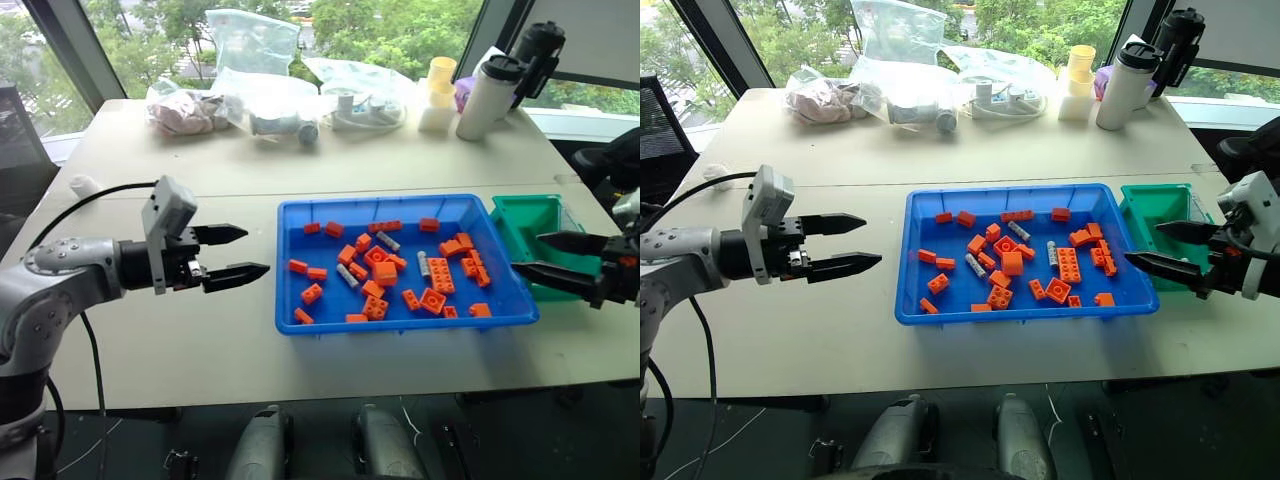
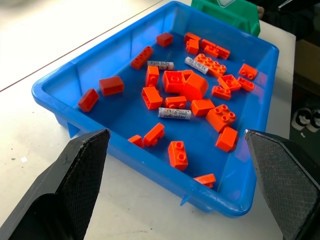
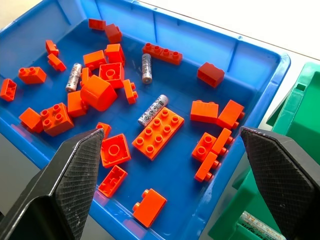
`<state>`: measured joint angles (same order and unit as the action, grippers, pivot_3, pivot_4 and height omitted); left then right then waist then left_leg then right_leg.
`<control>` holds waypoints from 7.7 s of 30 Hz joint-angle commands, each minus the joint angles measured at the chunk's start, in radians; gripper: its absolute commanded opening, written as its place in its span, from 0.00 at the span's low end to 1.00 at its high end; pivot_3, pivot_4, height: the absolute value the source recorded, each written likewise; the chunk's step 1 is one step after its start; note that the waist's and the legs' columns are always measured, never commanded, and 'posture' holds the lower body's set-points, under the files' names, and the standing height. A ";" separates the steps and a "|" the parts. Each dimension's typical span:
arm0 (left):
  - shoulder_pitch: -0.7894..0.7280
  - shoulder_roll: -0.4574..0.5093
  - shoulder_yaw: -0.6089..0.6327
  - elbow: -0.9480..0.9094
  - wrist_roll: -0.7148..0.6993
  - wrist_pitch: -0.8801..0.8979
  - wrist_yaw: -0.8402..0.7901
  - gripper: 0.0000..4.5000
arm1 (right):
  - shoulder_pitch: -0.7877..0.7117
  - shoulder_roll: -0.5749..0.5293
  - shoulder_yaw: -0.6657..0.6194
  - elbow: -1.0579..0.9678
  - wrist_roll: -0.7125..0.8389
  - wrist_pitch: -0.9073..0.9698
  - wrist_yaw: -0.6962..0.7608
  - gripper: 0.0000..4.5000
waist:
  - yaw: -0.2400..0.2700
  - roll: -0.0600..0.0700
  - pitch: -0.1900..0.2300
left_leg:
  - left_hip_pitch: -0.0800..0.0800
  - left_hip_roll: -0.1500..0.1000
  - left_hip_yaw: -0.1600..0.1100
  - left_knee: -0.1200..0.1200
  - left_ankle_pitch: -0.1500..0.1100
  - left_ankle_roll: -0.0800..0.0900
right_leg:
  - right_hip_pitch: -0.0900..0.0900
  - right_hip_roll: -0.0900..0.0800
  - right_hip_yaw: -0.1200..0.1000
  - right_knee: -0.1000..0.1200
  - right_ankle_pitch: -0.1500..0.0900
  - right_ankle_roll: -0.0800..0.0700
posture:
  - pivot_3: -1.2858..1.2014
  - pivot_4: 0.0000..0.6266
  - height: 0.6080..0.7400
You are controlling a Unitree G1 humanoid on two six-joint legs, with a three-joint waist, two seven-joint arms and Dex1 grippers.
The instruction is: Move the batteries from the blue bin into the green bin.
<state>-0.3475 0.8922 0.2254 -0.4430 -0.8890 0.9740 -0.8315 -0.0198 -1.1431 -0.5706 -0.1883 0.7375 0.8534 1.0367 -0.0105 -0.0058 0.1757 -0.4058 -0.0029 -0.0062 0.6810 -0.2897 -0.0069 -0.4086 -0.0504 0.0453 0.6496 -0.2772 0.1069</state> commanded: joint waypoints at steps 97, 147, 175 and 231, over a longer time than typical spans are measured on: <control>-0.310 -0.232 -0.311 0.180 0.276 -0.258 -0.112 1.00 | -0.785 0.421 0.166 -0.025 -0.307 0.502 -0.557 0.12 | 0.008 -0.001 0.000 | -0.004 -0.002 0.000 0.000 0.000 0.000 | -0.005 -0.003 -0.001 0.002 0.000 0.000 | 0.52 0.24 1.00; -0.344 -0.148 -0.267 0.276 0.394 -0.317 -0.206 1.00 | -0.784 0.518 0.553 0.270 -0.326 0.174 -0.440 0.87 | 0.001 0.002 0.001 | -0.003 0.000 0.001 0.001 0.000 0.001 | -0.006 0.001 0.001 0.004 0.000 0.000 | 0.52 0.24 1.00; -0.261 -0.167 -0.222 0.159 0.368 -0.263 -0.105 1.00 | -0.755 0.607 0.790 0.434 -0.518 0.105 -0.393 0.01 | -0.007 0.001 0.001 | -0.006 -0.001 0.003 0.001 0.000 0.000 | -0.012 0.000 0.001 0.009 0.000 0.000 | 0.52 0.24 1.00; -0.341 -0.209 -0.407 0.233 0.408 -0.322 -0.316 1.00 | -0.507 0.305 0.492 0.013 -0.280 0.180 -0.323 0.91 | 0.002 0.001 0.001 | -0.004 -0.001 0.004 0.002 0.000 0.000 | -0.013 0.002 0.006 0.012 0.000 0.000 | 0.52 0.24 1.00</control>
<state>-0.6887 0.6792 -0.1806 -0.1812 -0.4866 0.6661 -1.1440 -0.5238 -0.8251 -0.0979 -0.1524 0.4858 1.0592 0.7146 -0.0087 -0.0046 0.1764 -0.4101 -0.0039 -0.0025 0.6830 -0.2895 -0.0069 -0.4212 -0.0483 0.0512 0.6615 -0.2771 0.1070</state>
